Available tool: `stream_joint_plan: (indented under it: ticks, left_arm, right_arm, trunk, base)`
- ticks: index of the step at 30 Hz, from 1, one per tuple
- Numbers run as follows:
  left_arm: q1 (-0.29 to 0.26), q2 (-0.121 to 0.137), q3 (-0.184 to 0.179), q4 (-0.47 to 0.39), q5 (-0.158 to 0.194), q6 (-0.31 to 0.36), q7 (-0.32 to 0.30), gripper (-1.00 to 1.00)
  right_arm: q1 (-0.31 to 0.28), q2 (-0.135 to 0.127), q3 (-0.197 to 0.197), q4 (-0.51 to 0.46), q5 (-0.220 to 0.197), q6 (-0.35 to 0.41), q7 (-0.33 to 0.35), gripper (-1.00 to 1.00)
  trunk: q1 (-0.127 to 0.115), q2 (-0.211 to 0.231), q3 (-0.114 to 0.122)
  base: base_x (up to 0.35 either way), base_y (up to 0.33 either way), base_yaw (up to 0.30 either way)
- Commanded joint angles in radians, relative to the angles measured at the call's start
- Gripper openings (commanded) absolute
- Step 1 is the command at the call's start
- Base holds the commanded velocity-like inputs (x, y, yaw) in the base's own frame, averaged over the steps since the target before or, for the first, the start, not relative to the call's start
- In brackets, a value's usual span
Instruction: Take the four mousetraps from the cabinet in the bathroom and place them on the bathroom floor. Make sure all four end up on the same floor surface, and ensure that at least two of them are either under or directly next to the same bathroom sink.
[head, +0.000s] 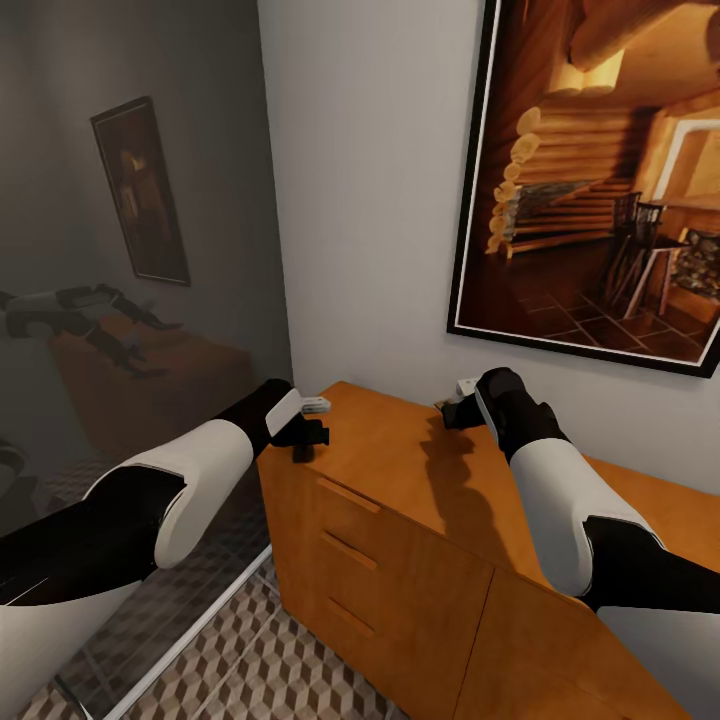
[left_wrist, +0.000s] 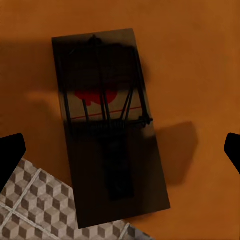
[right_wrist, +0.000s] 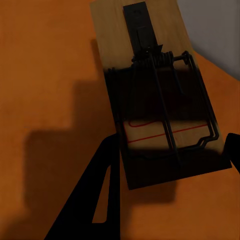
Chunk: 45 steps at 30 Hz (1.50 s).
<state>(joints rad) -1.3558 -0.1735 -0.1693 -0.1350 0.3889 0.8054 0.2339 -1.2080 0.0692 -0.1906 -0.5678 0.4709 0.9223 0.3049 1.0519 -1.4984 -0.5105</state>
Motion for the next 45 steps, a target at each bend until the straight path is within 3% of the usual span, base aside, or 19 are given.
stream_joint_plan:
  ticks: [1, 45]
  left_arm:
    - [0.000, 0.000, -0.007, -0.002, 0.011, 0.004, 0.007, 1.00]
    - [0.000, 0.000, -0.006, 0.043, 0.011, -0.033, 0.005, 1.00]
  right_arm:
    - [-0.001, 0.001, -0.007, -0.001, 0.009, 0.003, 0.007, -1.00]
    - [-0.001, 0.001, -0.007, -0.001, 0.009, 0.003, 0.007, -1.00]
  trunk:
    - [0.000, -0.001, -0.001]
    - [0.000, -0.001, -0.001]
  base:
    - [0.000, 0.000, 0.000]
    - [0.000, 0.000, 0.000]
